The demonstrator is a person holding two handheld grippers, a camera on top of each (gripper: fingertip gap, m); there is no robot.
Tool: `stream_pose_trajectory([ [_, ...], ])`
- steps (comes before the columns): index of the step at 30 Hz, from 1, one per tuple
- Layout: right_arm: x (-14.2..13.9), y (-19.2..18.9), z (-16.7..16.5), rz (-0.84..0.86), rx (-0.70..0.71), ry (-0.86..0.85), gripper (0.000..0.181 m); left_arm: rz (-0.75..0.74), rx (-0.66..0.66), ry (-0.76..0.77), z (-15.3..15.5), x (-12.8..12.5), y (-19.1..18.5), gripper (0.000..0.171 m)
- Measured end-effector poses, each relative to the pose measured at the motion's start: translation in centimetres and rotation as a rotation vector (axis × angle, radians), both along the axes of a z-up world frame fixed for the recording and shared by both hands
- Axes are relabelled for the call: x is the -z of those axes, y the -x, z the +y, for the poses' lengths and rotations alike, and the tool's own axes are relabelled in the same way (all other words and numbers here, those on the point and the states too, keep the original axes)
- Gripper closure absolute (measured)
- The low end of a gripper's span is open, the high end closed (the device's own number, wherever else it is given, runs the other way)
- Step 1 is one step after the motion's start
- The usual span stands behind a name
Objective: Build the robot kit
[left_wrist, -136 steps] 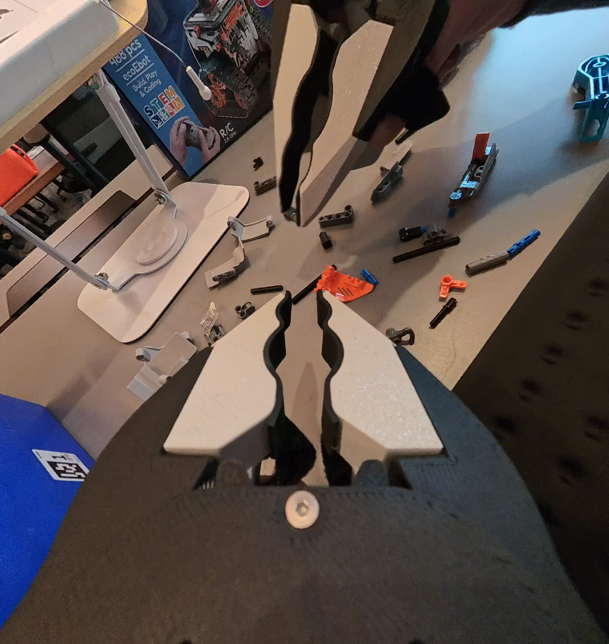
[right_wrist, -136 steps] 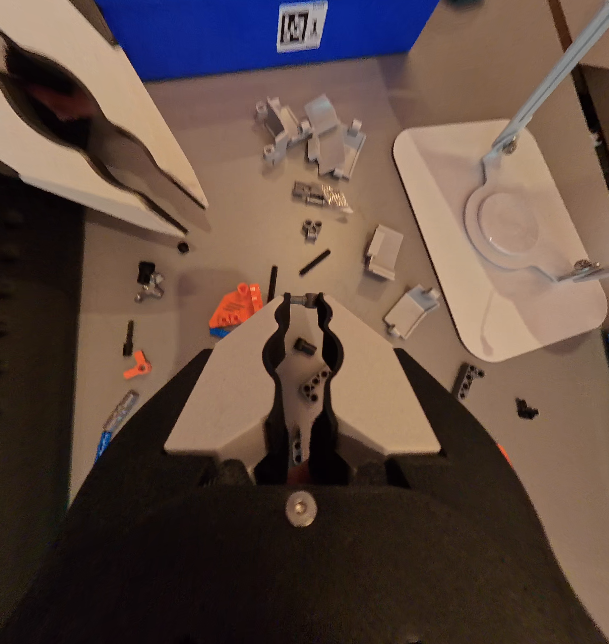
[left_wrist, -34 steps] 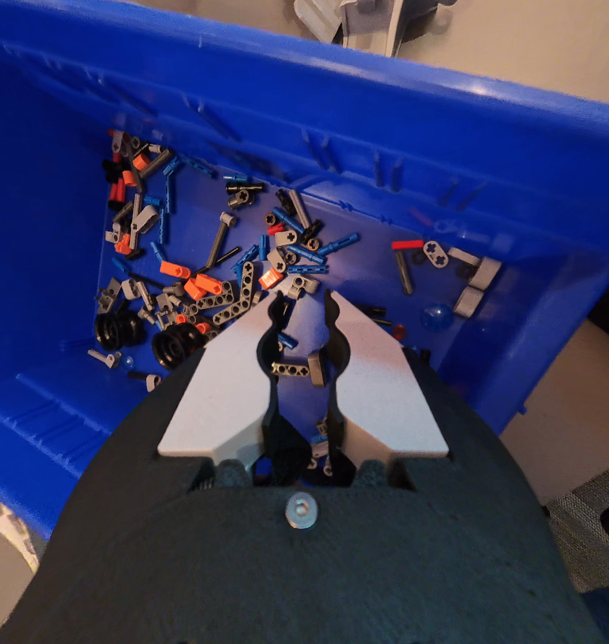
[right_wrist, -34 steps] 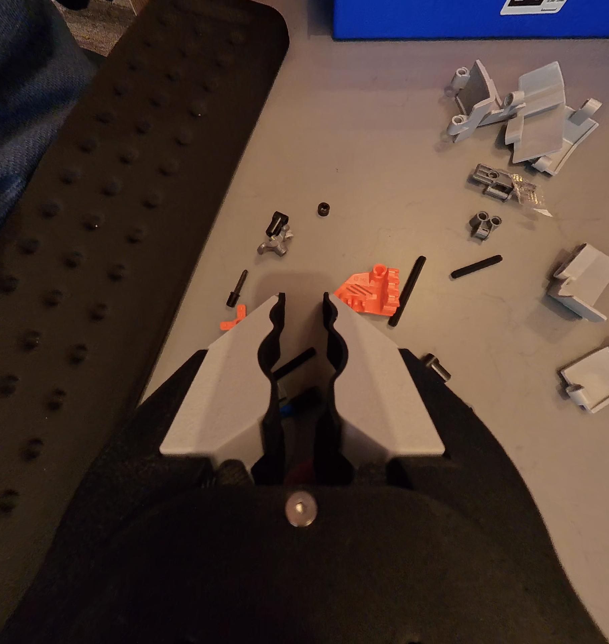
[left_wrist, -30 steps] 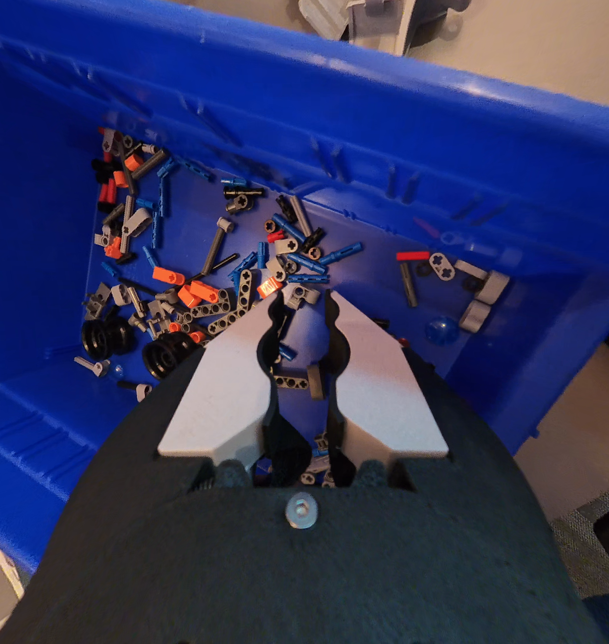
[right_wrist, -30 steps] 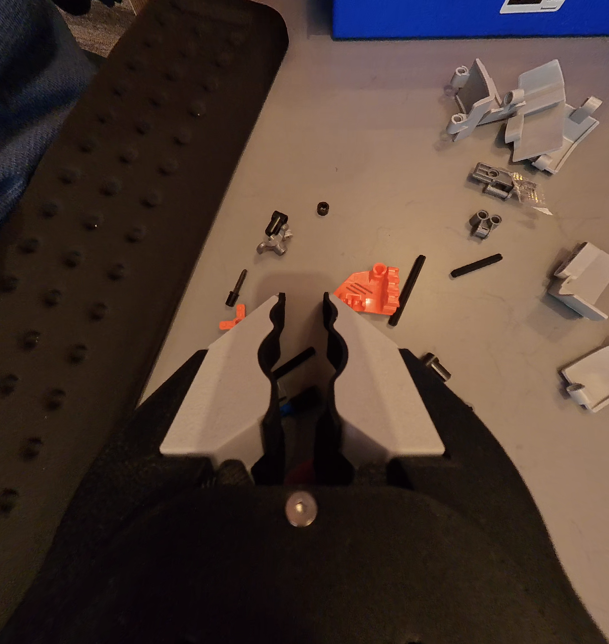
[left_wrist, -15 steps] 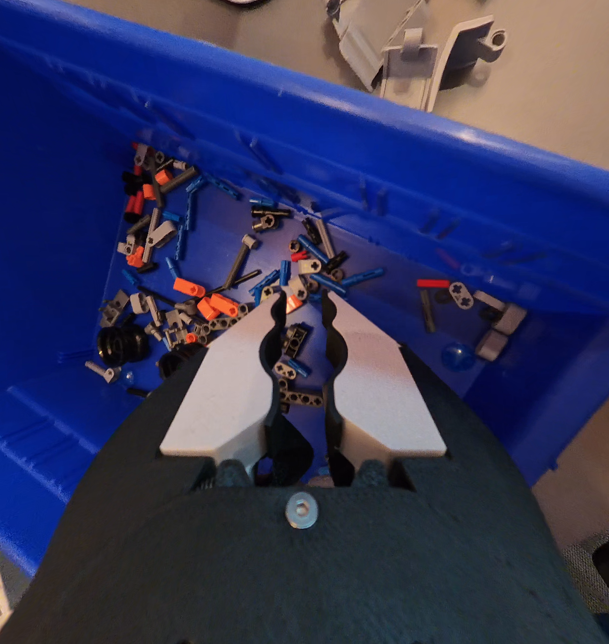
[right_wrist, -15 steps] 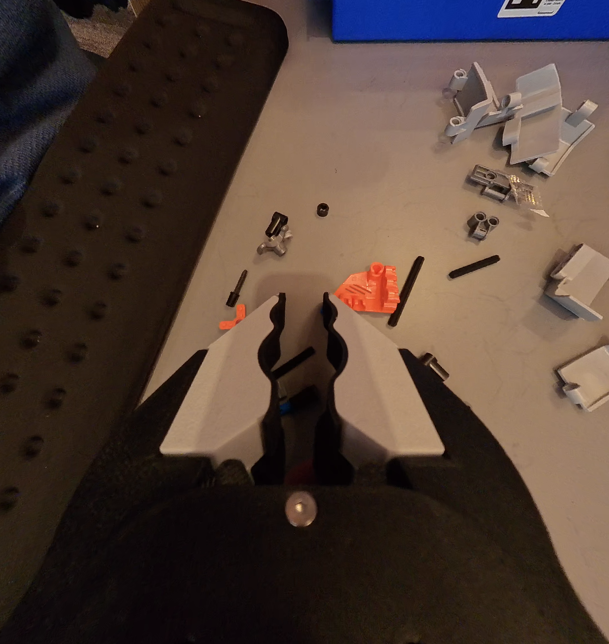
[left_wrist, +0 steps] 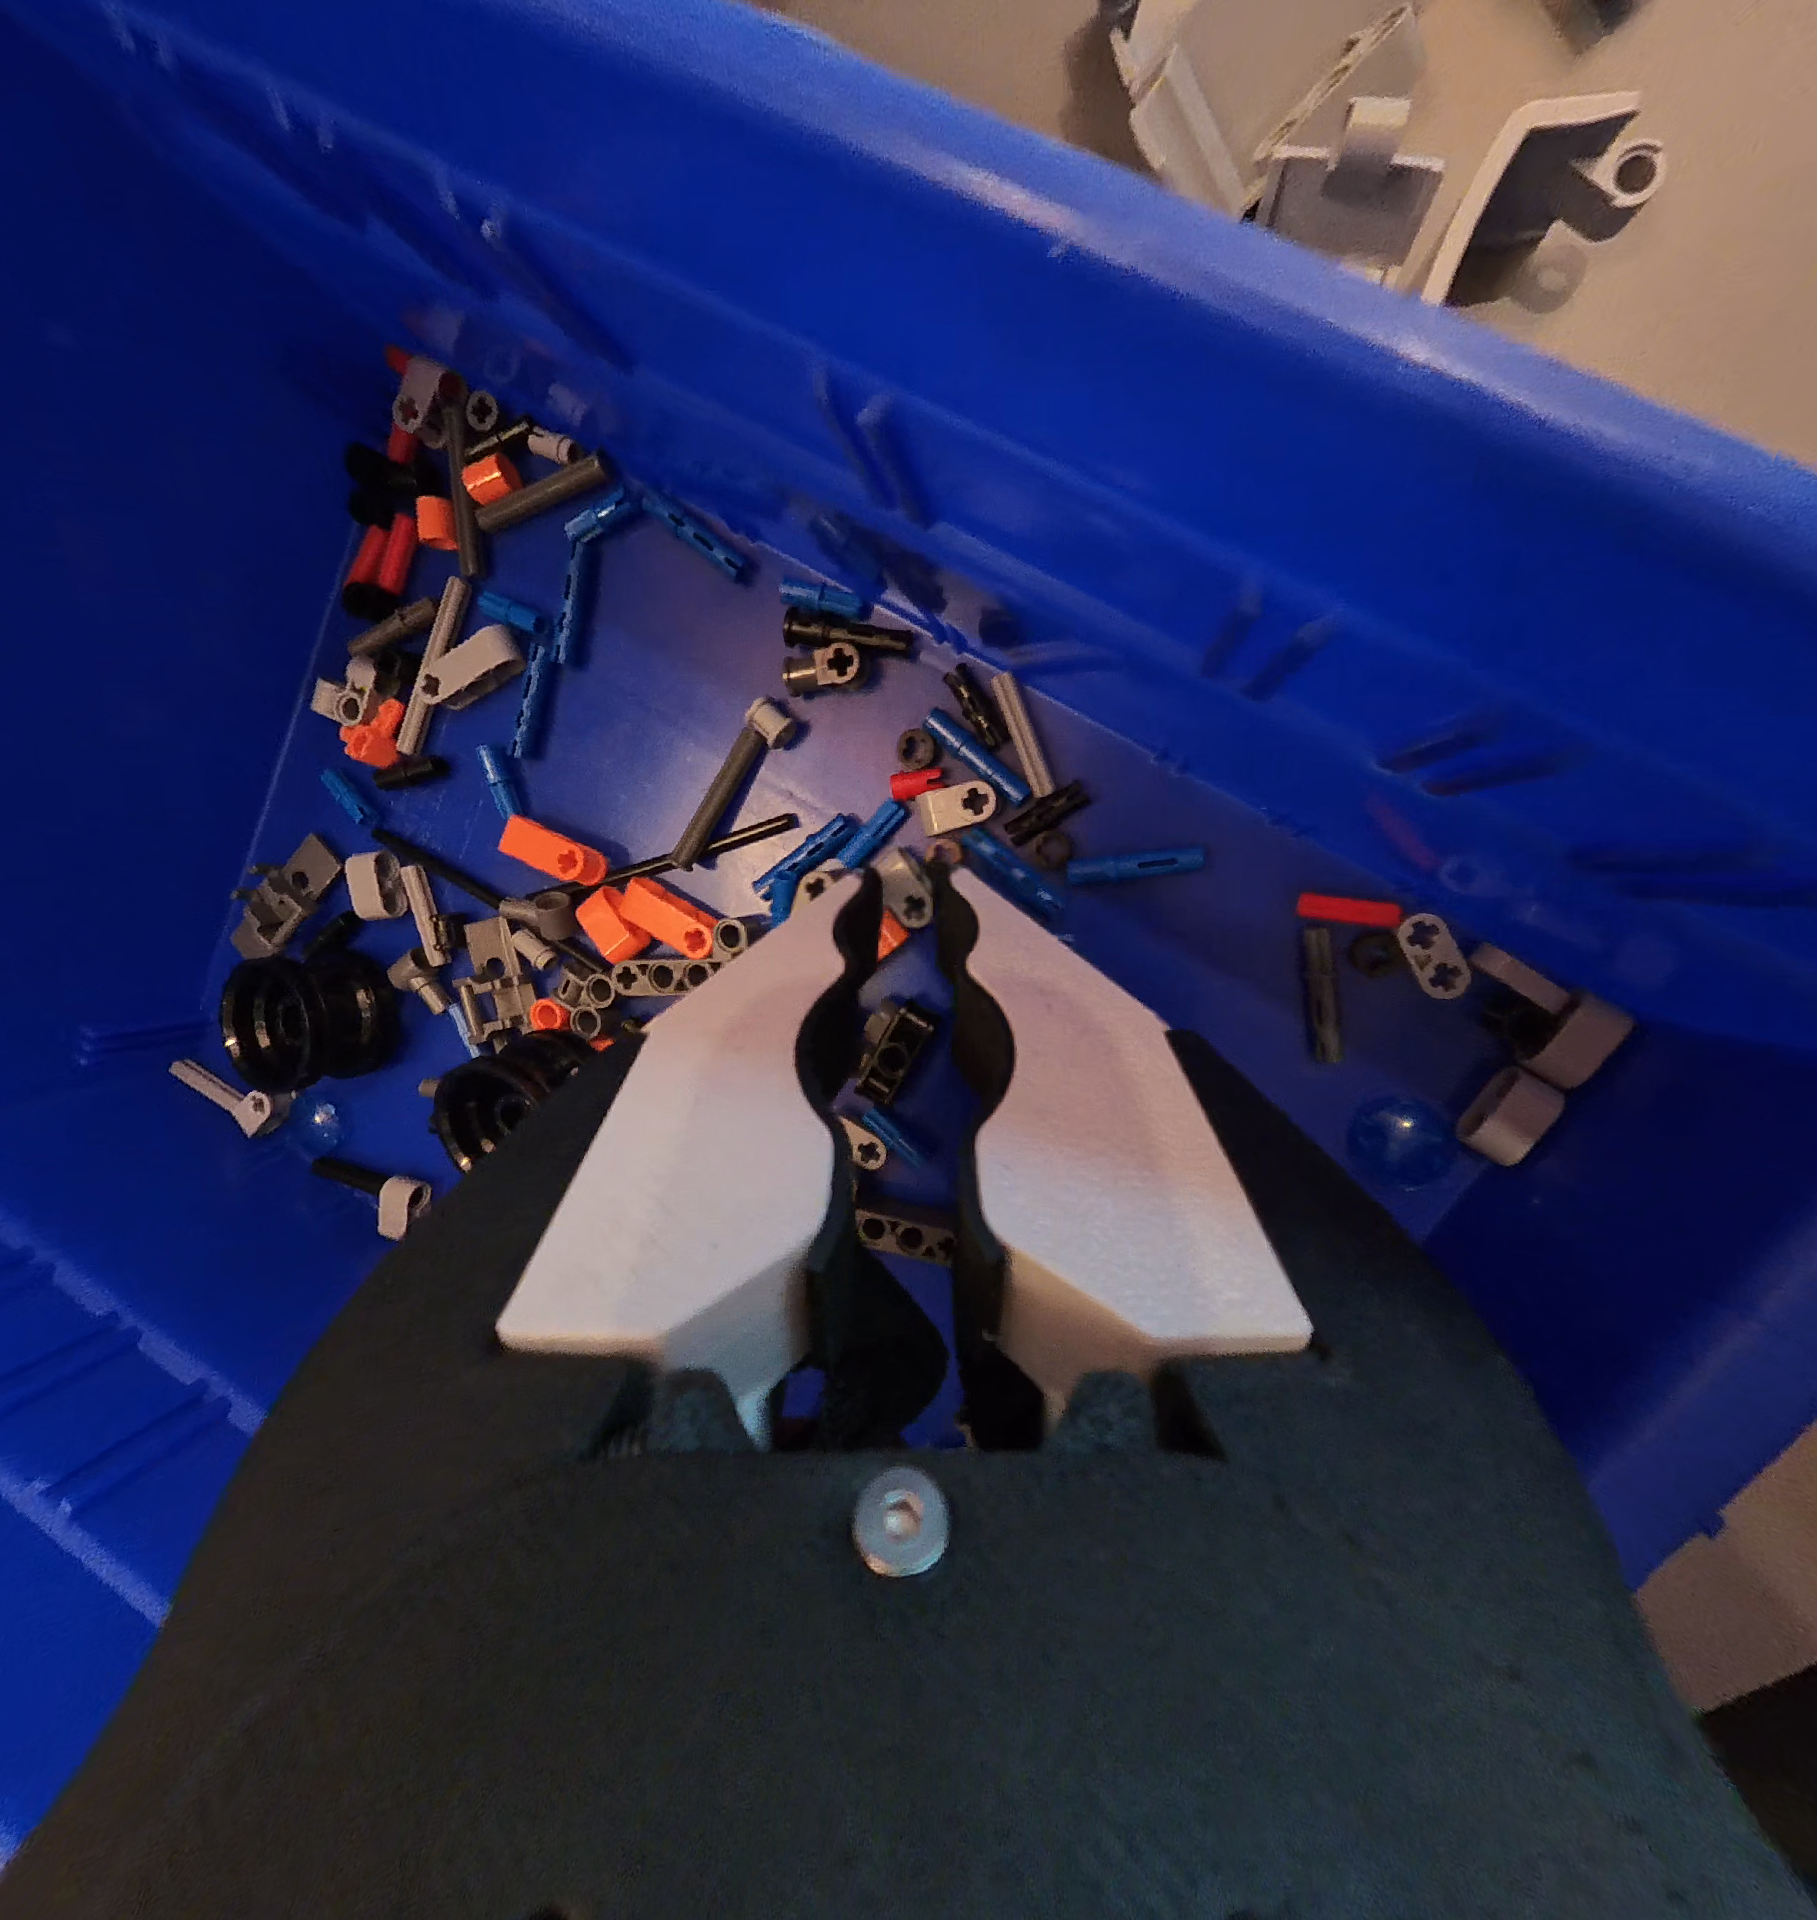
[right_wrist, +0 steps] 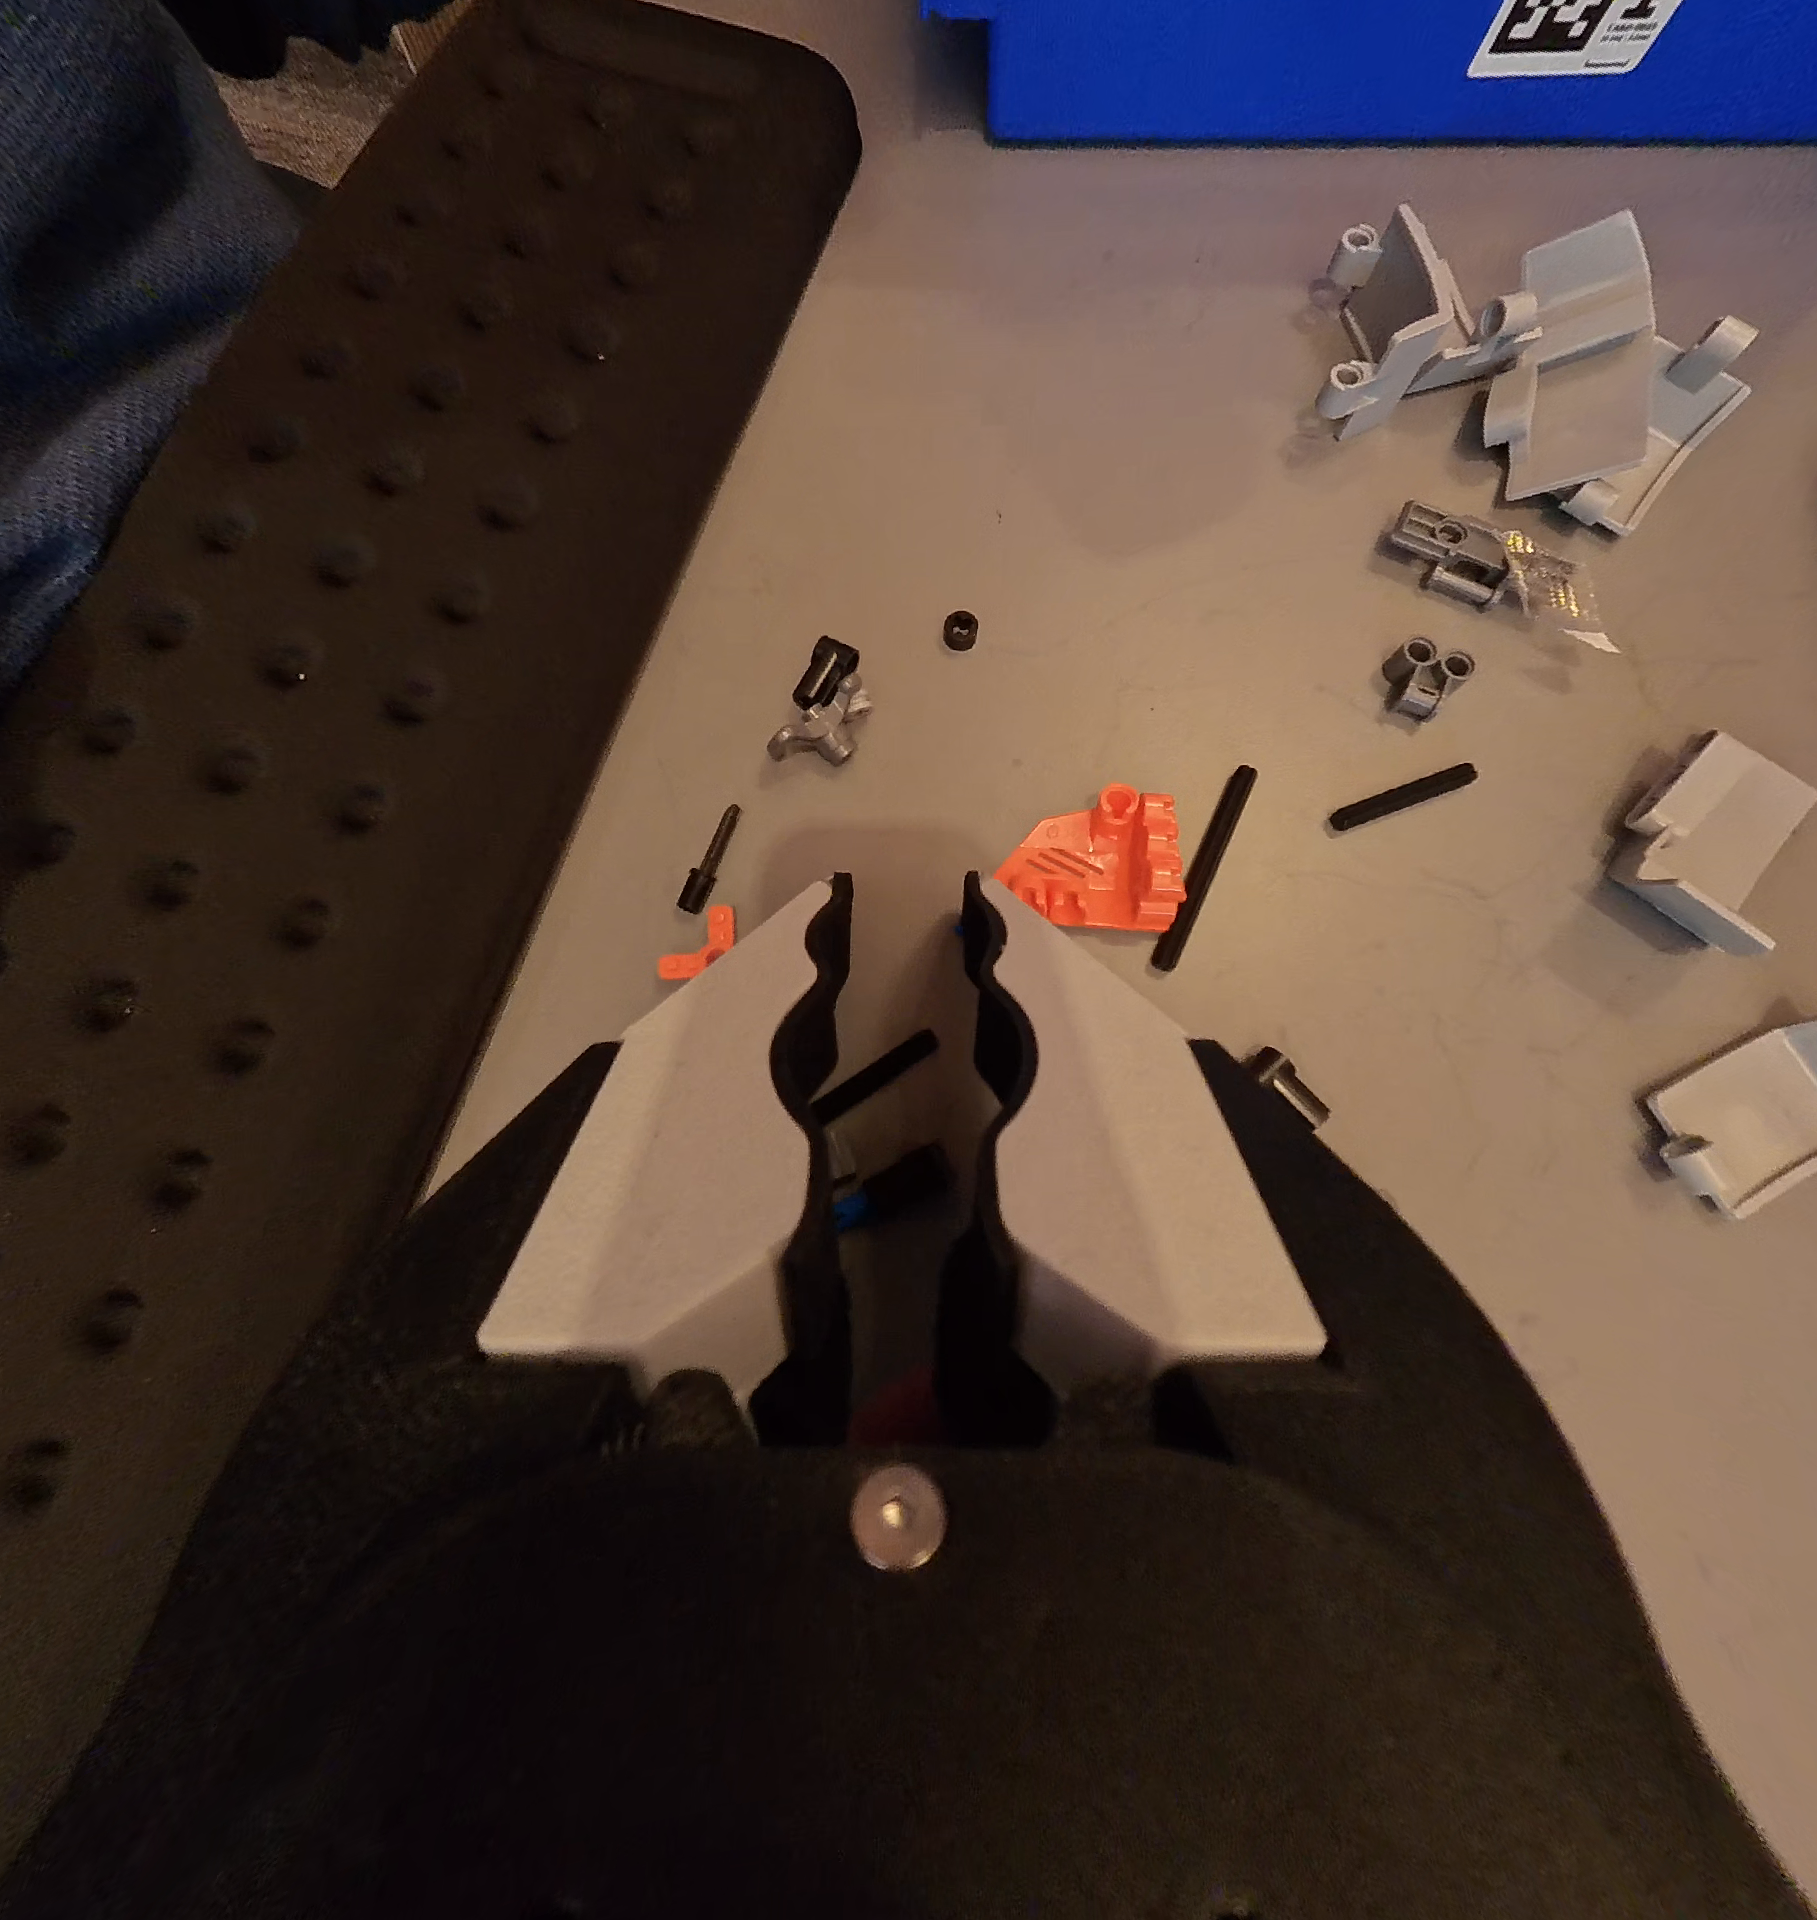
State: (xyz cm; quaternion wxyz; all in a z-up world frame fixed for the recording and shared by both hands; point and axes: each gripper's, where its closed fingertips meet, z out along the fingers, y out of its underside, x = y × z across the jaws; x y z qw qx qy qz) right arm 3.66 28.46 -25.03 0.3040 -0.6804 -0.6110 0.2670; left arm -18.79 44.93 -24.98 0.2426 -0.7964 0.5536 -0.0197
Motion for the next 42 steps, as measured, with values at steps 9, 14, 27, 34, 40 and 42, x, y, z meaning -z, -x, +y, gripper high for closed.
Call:
stream_pose_trajectory([
  [9, 0.0, 0.0, 0.0, -0.001, 0.000, -0.001, 0.162, 0.015, -0.042, 0.008, 0.3, 0.3, 0.6, 0.153],
  [14, -0.2, -0.1, 0.1, 0.002, 0.003, -0.006, 0.162, 0.004, -0.049, 0.011, 0.4, 0.5, 0.3, 0.165],
  [27, -1.2, -0.1, 0.5, 0.024, 0.018, -0.053, 0.163, -0.155, -0.069, -0.146, 0.2, -5.0, -0.5, 0.166],
  [34, -3.2, 0.3, 1.4, 0.082, 0.054, -0.148, 0.163, -0.406, -0.018, -0.258, -2.5, -12.0, -3.6, 0.166],
  [40, -6.1, 0.3, 2.9, 0.199, 0.134, -0.276, 0.163, -0.737, 0.094, -0.221, -6.5, -17.1, -8.9, 0.165],
  [42, -7.3, 0.4, 3.5, 0.243, 0.169, -0.336, 0.160, -0.855, 0.129, -0.164, -8.0, -18.3, -11.0, 0.165],
])
